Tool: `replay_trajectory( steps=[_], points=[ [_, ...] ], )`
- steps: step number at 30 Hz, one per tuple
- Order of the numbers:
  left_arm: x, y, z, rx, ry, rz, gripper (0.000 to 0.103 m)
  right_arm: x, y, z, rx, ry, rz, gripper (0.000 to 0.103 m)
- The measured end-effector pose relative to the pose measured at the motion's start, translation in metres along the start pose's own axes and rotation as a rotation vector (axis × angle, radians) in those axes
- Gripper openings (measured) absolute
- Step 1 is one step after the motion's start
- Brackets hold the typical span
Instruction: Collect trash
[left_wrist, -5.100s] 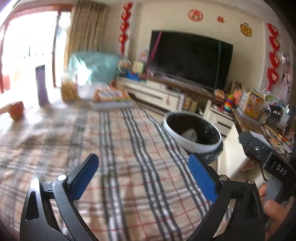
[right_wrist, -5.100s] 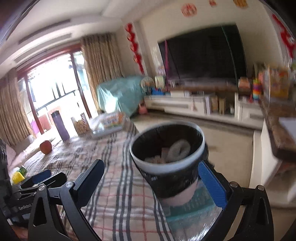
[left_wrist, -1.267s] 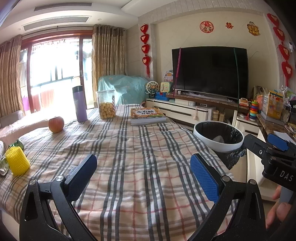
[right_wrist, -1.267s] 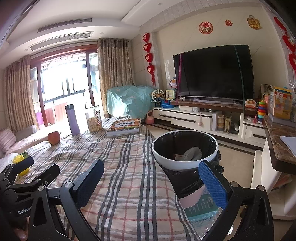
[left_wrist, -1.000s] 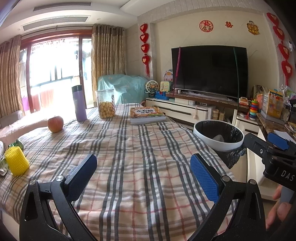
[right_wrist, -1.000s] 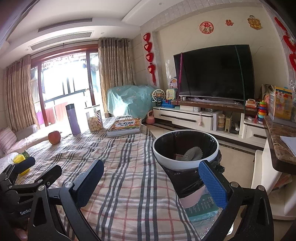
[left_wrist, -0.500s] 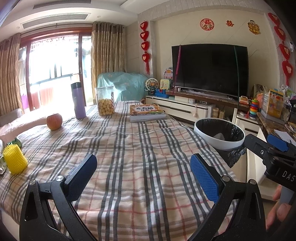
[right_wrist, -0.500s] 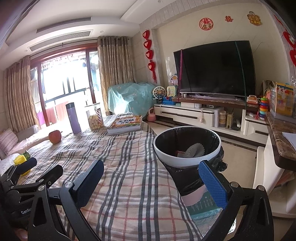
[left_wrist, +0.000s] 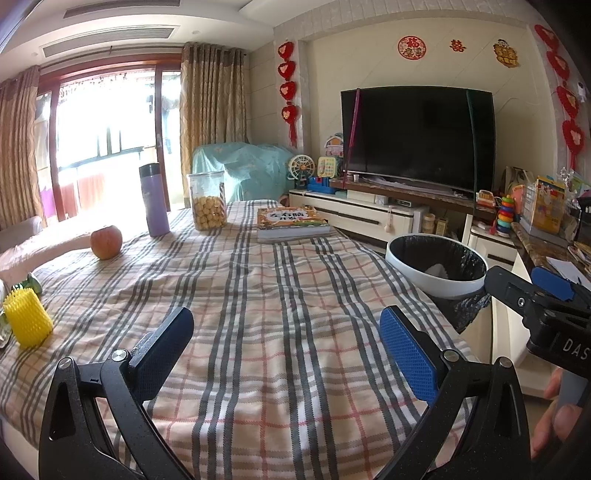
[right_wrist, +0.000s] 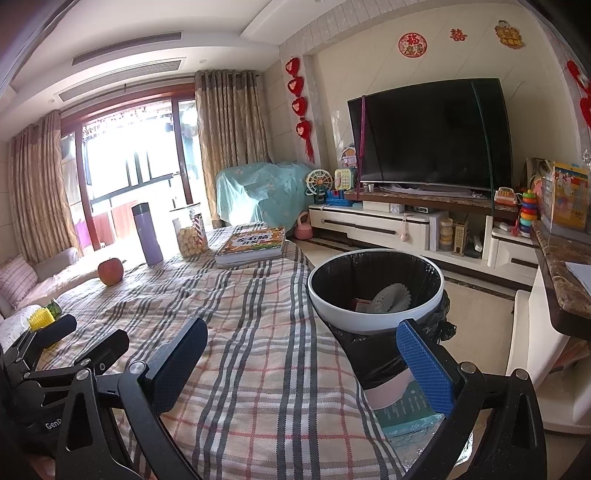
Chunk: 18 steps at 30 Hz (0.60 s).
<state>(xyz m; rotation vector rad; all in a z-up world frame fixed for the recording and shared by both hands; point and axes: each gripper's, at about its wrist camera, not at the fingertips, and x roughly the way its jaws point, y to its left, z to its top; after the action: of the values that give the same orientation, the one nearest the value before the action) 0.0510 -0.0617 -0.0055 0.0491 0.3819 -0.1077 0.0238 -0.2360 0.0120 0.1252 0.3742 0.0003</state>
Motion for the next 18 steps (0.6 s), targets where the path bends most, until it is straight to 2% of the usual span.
replay_trajectory(
  steps=[18],
  points=[
    [-0.003,0.005,0.003,-0.01,0.003,0.009,0.103,0.013,-0.001,0.006,0.012,0.034,0.011,0.103]
  ],
)
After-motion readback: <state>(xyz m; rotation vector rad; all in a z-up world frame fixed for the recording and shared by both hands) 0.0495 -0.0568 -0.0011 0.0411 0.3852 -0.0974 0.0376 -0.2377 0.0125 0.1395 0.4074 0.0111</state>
